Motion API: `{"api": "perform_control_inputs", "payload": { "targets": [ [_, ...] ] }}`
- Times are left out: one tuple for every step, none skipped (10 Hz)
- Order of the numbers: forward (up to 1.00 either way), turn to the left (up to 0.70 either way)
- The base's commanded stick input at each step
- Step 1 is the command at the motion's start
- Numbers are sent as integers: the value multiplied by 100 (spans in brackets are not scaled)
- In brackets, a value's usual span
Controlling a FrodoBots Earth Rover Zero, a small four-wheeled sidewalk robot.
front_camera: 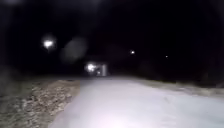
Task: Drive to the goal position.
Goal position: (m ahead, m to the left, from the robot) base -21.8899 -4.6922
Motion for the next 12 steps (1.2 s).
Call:
{"api": "perform_control_inputs", "payload": {
  "targets": [
    [0,70],
    [0,70],
    [0,70],
    [0,70],
    [0,70],
    [0,70],
    [0,70],
    [0,70],
    [0,70],
    [0,70],
    [0,70],
    [0,70]
  ]
}}
